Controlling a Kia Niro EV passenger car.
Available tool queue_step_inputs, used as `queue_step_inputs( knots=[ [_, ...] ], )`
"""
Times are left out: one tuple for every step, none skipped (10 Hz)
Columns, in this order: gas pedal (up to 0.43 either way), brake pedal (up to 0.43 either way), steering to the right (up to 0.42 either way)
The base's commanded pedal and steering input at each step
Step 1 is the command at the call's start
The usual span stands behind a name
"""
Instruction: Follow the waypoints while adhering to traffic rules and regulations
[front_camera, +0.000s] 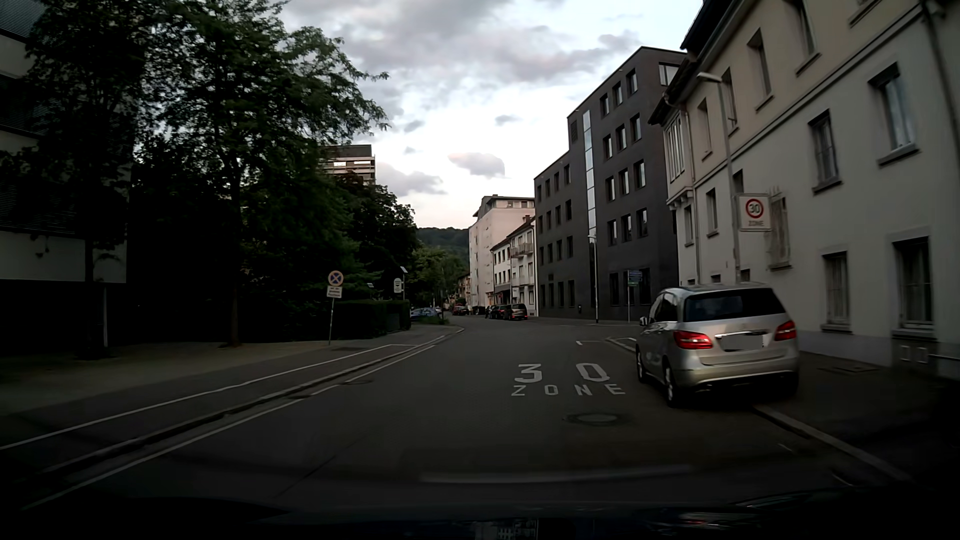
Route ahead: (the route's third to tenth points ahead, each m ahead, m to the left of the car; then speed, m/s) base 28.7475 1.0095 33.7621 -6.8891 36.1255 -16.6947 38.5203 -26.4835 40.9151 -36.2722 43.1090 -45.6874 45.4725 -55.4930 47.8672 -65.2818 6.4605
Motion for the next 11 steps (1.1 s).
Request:
queue_step_inputs(
  knots=[
    [0.008,0.000,0.013],
    [0.000,0.000,0.025],
    [0.000,0.000,0.035],
    [0.000,0.000,0.037],
    [0.000,0.000,0.039],
    [0.000,0.000,0.044],
    [0.000,0.000,0.050],
    [0.000,0.000,0.052],
    [0.000,0.000,0.053],
    [0.000,0.000,0.054],
    [0.000,0.000,0.057]
  ],
)
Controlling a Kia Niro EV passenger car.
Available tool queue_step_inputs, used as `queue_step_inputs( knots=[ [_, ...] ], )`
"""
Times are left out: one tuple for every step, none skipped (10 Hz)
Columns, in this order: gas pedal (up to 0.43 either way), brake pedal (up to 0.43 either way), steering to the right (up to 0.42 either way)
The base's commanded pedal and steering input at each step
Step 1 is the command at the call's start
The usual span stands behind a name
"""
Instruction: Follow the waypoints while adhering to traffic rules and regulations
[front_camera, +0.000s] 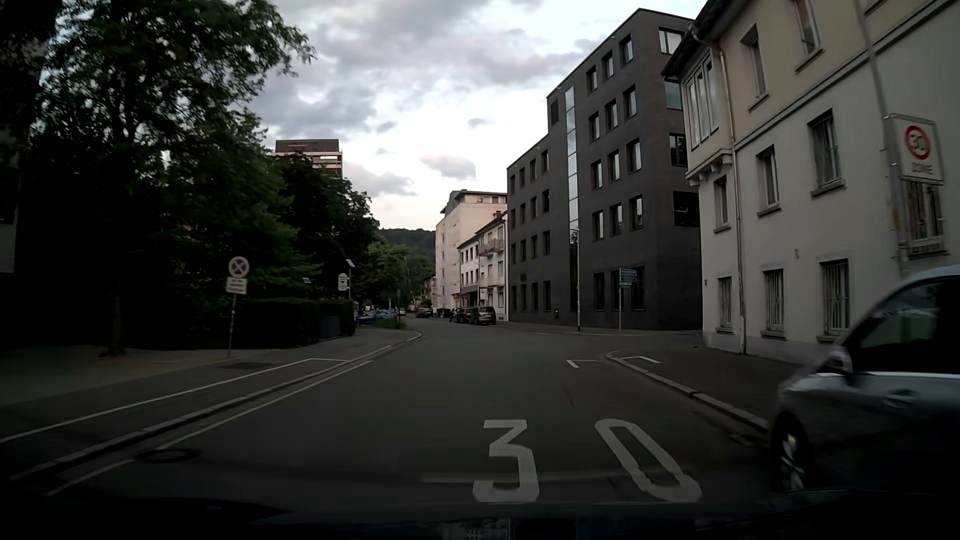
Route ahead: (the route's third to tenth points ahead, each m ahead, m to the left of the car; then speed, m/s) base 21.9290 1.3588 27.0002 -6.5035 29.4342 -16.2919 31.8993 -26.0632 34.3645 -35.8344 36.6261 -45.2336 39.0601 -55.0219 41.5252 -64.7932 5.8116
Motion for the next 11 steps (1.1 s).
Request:
queue_step_inputs(
  knots=[
    [0.000,0.000,0.056],
    [0.000,0.000,0.047],
    [0.000,0.000,0.039],
    [0.000,0.000,0.040],
    [0.000,0.000,0.045],
    [0.000,0.000,0.043],
    [0.000,0.000,0.032],
    [0.000,0.000,0.020],
    [0.000,0.024,0.019],
    [0.000,0.055,0.024],
    [0.000,0.073,0.021]
  ],
)
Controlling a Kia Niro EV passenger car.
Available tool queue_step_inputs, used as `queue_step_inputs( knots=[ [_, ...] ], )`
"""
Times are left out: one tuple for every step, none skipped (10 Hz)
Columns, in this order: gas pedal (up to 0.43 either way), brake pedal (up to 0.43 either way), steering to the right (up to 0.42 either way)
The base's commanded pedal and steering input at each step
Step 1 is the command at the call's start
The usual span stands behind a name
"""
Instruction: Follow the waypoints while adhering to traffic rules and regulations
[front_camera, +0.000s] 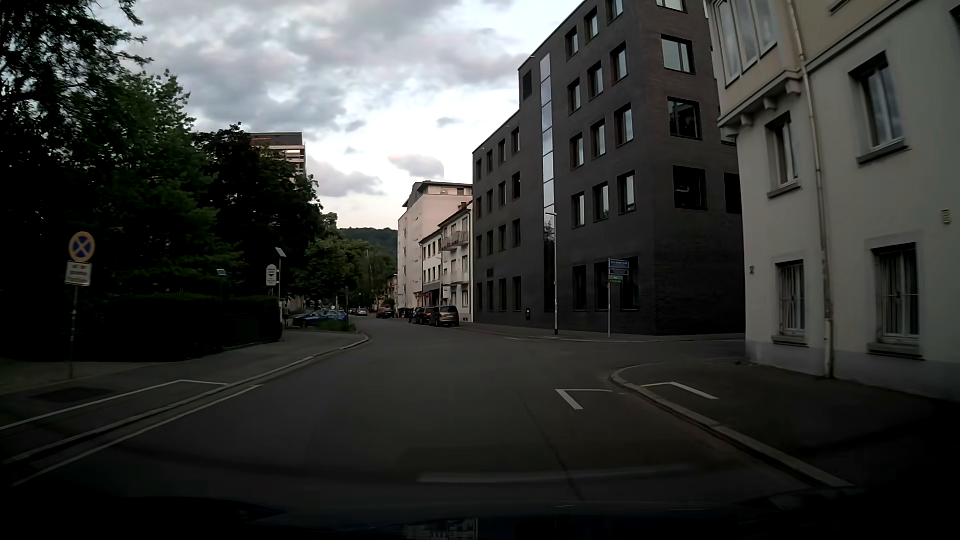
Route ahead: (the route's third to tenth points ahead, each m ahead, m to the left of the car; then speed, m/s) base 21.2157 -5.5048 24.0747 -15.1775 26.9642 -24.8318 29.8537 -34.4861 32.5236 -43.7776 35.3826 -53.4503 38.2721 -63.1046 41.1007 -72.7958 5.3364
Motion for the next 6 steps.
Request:
queue_step_inputs(
  knots=[
    [0.000,0.091,0.011],
    [0.000,0.098,-0.003],
    [0.000,0.110,-0.011],
    [0.000,0.116,-0.011],
    [0.000,0.128,-0.011],
    [0.000,0.140,-0.012]
  ],
)
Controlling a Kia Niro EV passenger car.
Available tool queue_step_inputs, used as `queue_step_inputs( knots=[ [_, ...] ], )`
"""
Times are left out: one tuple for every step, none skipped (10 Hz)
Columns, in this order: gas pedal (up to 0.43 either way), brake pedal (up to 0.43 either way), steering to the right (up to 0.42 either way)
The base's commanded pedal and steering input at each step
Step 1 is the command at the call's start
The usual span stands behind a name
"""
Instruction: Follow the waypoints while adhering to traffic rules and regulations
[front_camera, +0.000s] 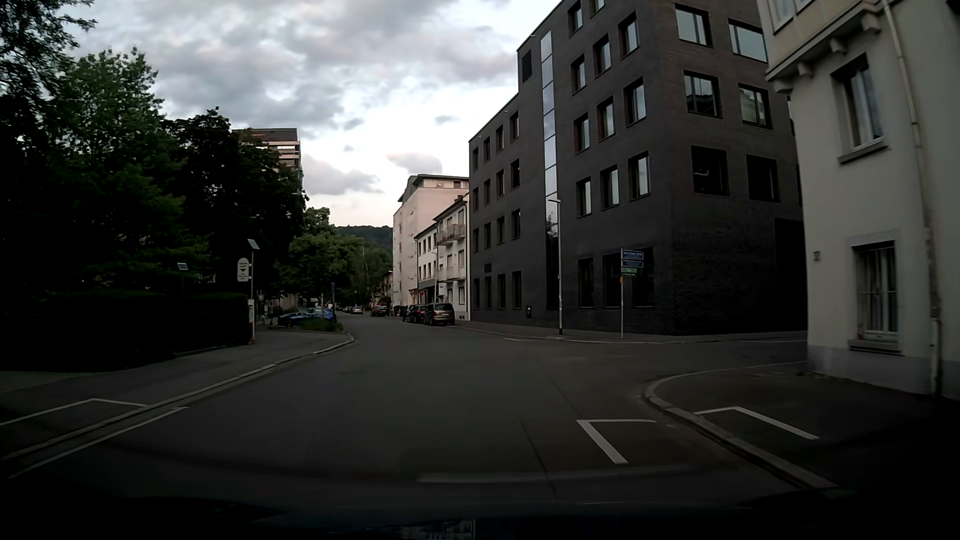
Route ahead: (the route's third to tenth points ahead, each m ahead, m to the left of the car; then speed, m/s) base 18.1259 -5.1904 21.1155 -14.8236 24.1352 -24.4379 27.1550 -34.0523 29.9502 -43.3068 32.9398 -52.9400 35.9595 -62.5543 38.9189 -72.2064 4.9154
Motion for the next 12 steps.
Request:
queue_step_inputs(
  knots=[
    [0.000,0.140,-0.012],
    [0.000,0.146,-0.012],
    [0.000,0.146,-0.010],
    [0.000,0.146,-0.009],
    [0.000,0.146,-0.009],
    [0.000,0.146,-0.009],
    [0.000,0.146,-0.007],
    [0.000,0.146,-0.004],
    [0.000,0.146,-0.004],
    [0.000,0.146,-0.004],
    [0.000,0.134,-0.001],
    [0.000,0.098,0.008]
  ],
)
